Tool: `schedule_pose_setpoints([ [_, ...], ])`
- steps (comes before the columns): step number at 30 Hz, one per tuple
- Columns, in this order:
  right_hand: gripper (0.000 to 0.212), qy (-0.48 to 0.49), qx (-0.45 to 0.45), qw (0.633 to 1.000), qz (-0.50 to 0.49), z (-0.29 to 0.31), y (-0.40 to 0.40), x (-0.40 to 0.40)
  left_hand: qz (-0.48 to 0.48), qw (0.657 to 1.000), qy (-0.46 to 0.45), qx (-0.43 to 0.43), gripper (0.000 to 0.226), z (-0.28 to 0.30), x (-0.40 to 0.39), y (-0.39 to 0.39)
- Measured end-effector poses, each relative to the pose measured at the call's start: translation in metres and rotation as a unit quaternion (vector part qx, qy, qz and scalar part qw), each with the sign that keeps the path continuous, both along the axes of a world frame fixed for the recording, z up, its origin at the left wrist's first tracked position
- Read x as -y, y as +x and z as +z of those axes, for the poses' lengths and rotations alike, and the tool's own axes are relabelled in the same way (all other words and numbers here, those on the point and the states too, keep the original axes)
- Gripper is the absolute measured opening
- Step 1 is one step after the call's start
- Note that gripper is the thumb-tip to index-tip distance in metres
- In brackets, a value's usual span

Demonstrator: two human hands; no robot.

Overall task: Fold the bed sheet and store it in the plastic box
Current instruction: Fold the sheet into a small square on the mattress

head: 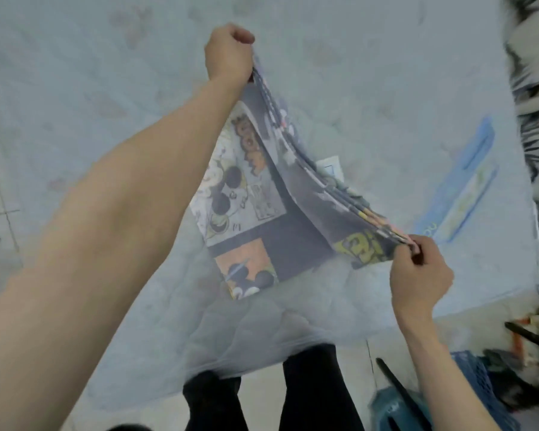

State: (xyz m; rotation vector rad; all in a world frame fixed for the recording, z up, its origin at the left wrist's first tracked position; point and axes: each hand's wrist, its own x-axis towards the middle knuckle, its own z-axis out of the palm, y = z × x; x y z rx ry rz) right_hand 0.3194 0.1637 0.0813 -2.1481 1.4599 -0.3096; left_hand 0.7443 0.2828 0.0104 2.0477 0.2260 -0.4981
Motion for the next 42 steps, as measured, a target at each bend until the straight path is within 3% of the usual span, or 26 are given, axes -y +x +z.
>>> schedule_pose_setpoints([
  [3, 0.016, 0.020, 0.077, 0.988, -0.132, 0.003, -0.004, 0.080, -0.036, 0.999, -0.032, -0.002, 0.037, 0.036, 0.103, 0.012],
  [8, 0.019, 0.053, 0.045, 0.979, -0.193, -0.042, -0.027, 0.176, -0.089, 0.996, -0.024, 0.016, 0.036, 0.022, 0.243, 0.000],
  [11, 0.009, 0.110, 0.057, 0.975, -0.186, -0.066, -0.035, 0.195, -0.105, 0.994, -0.005, 0.021, 0.034, 0.001, 0.293, -0.005],
  [15, 0.010, 0.095, 0.098, 0.981, -0.141, -0.082, -0.041, 0.184, -0.106, 0.994, 0.015, 0.034, 0.034, -0.015, 0.313, -0.005],
  [19, 0.008, 0.022, 0.141, 0.984, -0.104, -0.089, -0.048, 0.158, -0.066, 0.996, -0.006, 0.056, 0.037, -0.017, 0.278, 0.000],
  [22, 0.015, -0.065, 0.149, 0.986, 0.049, -0.097, -0.060, 0.116, -0.040, 0.997, 0.006, 0.071, 0.038, -0.025, 0.217, -0.007],
  [26, 0.014, -0.121, 0.152, 0.910, 0.366, -0.112, -0.068, 0.046, -0.005, 0.995, 0.070, 0.071, 0.046, -0.058, 0.101, -0.016],
  [29, 0.012, -0.108, 0.129, 0.848, 0.502, -0.125, -0.060, -0.013, 0.029, 0.994, 0.091, 0.052, 0.045, -0.091, 0.017, -0.024],
  [32, 0.016, -0.103, 0.111, 0.799, 0.582, -0.148, -0.045, -0.076, 0.057, 0.992, 0.112, 0.027, 0.044, -0.123, -0.051, -0.026],
  [35, 0.006, -0.100, 0.031, 0.759, 0.643, -0.182, -0.031, -0.126, 0.051, 0.991, 0.127, -0.001, 0.039, -0.151, -0.103, -0.027],
  [38, 0.011, -0.088, -0.028, 0.728, 0.679, -0.217, -0.025, -0.160, 0.048, 0.990, 0.131, -0.011, 0.040, -0.177, -0.139, -0.031],
  [42, 0.015, -0.088, 0.010, 0.721, 0.687, -0.243, -0.028, -0.187, 0.084, 0.991, 0.104, 0.020, 0.038, -0.190, -0.165, -0.038],
])
